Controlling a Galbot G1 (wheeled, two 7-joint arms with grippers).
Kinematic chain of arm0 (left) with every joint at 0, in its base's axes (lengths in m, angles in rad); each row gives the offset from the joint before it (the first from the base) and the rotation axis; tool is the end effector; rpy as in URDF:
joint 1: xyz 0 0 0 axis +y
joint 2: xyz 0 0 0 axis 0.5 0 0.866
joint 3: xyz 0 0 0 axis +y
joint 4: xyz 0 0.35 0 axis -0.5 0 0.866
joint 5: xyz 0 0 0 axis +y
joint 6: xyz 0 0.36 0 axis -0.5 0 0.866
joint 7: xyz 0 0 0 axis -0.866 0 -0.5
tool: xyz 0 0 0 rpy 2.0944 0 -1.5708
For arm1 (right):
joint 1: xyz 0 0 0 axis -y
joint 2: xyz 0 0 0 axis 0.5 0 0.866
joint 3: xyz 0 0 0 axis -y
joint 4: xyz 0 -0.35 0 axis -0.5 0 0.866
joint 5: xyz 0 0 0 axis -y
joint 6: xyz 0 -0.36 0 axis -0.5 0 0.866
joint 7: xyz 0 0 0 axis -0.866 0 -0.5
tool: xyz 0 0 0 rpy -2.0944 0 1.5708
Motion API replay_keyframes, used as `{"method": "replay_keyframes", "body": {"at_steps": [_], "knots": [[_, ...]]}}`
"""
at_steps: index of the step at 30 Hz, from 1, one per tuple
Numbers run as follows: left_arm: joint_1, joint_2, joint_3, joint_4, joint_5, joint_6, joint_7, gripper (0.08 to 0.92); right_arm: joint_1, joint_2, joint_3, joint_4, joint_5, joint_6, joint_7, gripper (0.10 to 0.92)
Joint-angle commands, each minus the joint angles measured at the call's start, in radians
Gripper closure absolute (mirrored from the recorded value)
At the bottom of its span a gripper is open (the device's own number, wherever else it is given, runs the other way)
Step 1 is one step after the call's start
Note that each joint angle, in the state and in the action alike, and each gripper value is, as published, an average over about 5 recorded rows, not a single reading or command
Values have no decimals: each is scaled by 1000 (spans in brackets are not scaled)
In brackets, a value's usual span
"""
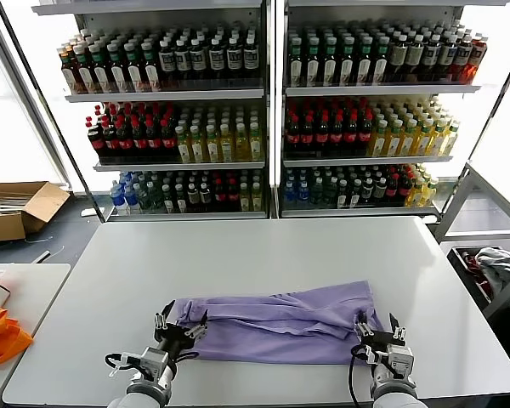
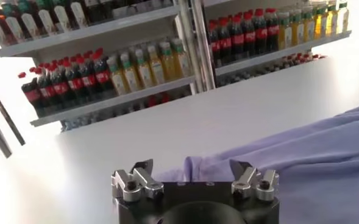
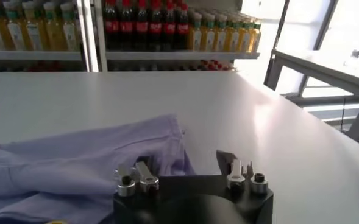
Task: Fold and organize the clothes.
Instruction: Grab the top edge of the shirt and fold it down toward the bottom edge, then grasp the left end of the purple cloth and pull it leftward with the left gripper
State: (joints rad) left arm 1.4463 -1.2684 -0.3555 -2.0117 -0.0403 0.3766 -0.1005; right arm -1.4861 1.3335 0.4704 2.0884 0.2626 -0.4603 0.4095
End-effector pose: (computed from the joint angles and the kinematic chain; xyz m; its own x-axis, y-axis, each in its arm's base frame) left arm 0.2166 0.0065 -0.3124 -0.9296 0.0964 0.3558 0.1774 0.9630 0.2027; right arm 0.2101 -0.0242 -0.2875 -0.8935 0.2268 0.3874 0.2079 0.9739 -0.0907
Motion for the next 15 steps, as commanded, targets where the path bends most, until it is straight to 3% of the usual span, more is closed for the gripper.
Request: {"method": "replay_keyframes", "body": {"at_steps": [1, 15], "knots": [[-10, -53, -22, 6, -59, 10, -38, 194, -39, -24, 36, 116, 16, 0, -1, 238], [-14, -77, -38, 70, -164, 33, -37, 177, -38, -18, 6, 111, 12, 14, 4, 203]]}}
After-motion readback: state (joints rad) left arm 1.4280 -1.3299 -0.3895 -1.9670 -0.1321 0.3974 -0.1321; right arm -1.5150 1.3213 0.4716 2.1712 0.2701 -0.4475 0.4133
